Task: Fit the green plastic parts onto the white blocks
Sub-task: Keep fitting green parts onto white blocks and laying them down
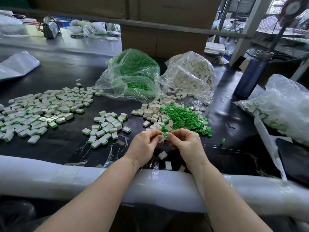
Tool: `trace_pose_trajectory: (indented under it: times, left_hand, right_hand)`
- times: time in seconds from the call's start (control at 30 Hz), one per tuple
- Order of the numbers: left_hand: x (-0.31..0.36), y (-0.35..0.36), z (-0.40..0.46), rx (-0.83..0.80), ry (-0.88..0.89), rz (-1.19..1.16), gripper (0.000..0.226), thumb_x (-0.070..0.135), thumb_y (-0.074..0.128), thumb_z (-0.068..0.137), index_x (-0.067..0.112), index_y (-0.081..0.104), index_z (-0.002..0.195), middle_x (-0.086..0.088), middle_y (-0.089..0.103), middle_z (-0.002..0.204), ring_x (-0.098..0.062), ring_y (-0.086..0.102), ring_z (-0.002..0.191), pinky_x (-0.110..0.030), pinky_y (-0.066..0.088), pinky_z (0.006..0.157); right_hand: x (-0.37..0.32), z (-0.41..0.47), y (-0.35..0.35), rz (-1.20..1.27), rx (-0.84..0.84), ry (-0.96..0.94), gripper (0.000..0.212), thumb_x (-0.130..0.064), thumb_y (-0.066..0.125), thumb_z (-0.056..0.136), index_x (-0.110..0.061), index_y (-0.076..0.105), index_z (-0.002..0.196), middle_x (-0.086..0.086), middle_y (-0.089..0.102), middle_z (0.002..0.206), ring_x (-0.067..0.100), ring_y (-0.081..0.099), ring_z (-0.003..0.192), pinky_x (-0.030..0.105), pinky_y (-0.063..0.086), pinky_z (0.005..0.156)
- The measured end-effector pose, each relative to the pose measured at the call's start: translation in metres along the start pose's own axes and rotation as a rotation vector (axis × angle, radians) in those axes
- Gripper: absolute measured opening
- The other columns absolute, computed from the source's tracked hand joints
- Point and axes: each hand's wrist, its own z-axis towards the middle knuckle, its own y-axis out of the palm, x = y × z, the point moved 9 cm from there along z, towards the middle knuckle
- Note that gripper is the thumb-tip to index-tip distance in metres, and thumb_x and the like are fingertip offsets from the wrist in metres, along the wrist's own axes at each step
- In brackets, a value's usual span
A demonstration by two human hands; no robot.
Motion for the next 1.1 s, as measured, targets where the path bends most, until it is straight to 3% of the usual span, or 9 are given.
trace_pose_trajectory:
  times: [0.07,0.23,0.4,0.57,0.67,0.8,0.93,1.1]
  left_hand:
    - [-0.001,-0.001,0.0,0.003,-0.017,0.004,0.018,0.014,0.054,0.093,0.012,0.067,0.105,0.004,0.066,0.088,-0.003,0.059,0.081,0.0,0.04,0.073]
    - [-0.002,0.002,0.001,-0.045,-0.031,-0.075,0.018,0.011,0.063,0.087,0.006,0.068,0.103,-0.006,0.07,0.094,-0.018,0.065,0.092,-0.025,0.05,0.089]
    - [-0.004,0.003,0.001,-0.064,-0.067,-0.136,0.015,0.008,0.065,0.085,0.003,0.069,0.099,-0.008,0.07,0.093,-0.018,0.065,0.089,-0.026,0.05,0.089]
    - [-0.007,0.008,-0.001,-0.115,-0.098,-0.17,0.005,0.005,0.066,0.083,0.007,0.069,0.087,-0.002,0.067,0.076,-0.01,0.06,0.072,-0.021,0.05,0.076]
    - [-0.007,0.009,-0.001,-0.132,-0.088,-0.1,0.008,0.011,0.068,0.083,0.005,0.07,0.087,-0.008,0.069,0.079,-0.015,0.06,0.074,-0.034,0.05,0.081]
    - [-0.005,0.01,-0.001,-0.132,-0.056,0.001,0.011,0.018,0.068,0.084,0.009,0.071,0.089,-0.006,0.071,0.083,-0.02,0.065,0.08,-0.038,0.051,0.083]
    - [-0.004,0.008,-0.001,-0.107,-0.078,-0.129,0.012,0.013,0.065,0.086,0.006,0.07,0.093,-0.009,0.073,0.086,-0.024,0.068,0.085,-0.043,0.052,0.087]
    - [-0.006,0.005,-0.001,-0.075,-0.114,-0.165,0.008,0.011,0.065,0.084,0.012,0.069,0.09,-0.012,0.071,0.087,-0.027,0.067,0.085,-0.042,0.052,0.086]
  right_hand:
    - [0.0,0.0,0.001,-0.051,-0.006,-0.005,0.016,-0.004,0.067,0.083,-0.014,0.065,0.071,-0.002,0.061,0.058,0.003,0.053,0.05,0.017,0.046,0.052]
    - [0.0,0.001,0.003,-0.094,-0.011,-0.005,0.015,-0.005,0.065,0.085,-0.013,0.063,0.071,-0.001,0.06,0.059,0.003,0.052,0.05,0.018,0.047,0.052]
    - [0.0,-0.001,0.006,-0.099,-0.033,-0.004,0.017,-0.004,0.065,0.085,-0.012,0.063,0.069,-0.003,0.058,0.055,0.003,0.05,0.048,0.017,0.045,0.05]
    - [0.0,-0.001,0.006,-0.154,-0.054,-0.005,0.021,-0.005,0.065,0.084,-0.015,0.063,0.066,-0.002,0.058,0.054,0.006,0.048,0.048,0.018,0.043,0.05]
    - [0.0,-0.002,0.009,-0.214,-0.088,-0.01,0.024,-0.006,0.068,0.082,-0.019,0.062,0.063,-0.005,0.059,0.054,0.004,0.05,0.049,0.018,0.043,0.053]
    - [-0.001,-0.003,0.012,-0.254,-0.109,-0.013,0.023,-0.004,0.067,0.082,-0.017,0.061,0.064,-0.008,0.06,0.051,-0.002,0.052,0.046,0.014,0.042,0.052]
    - [-0.003,-0.002,0.008,-0.16,-0.055,-0.013,0.01,-0.006,0.067,0.083,-0.007,0.065,0.073,0.004,0.064,0.063,0.005,0.056,0.052,0.017,0.045,0.052]
    - [-0.005,-0.003,0.008,-0.059,-0.063,-0.012,0.009,-0.004,0.071,0.079,-0.005,0.065,0.072,0.004,0.064,0.061,0.003,0.055,0.049,0.014,0.044,0.048]
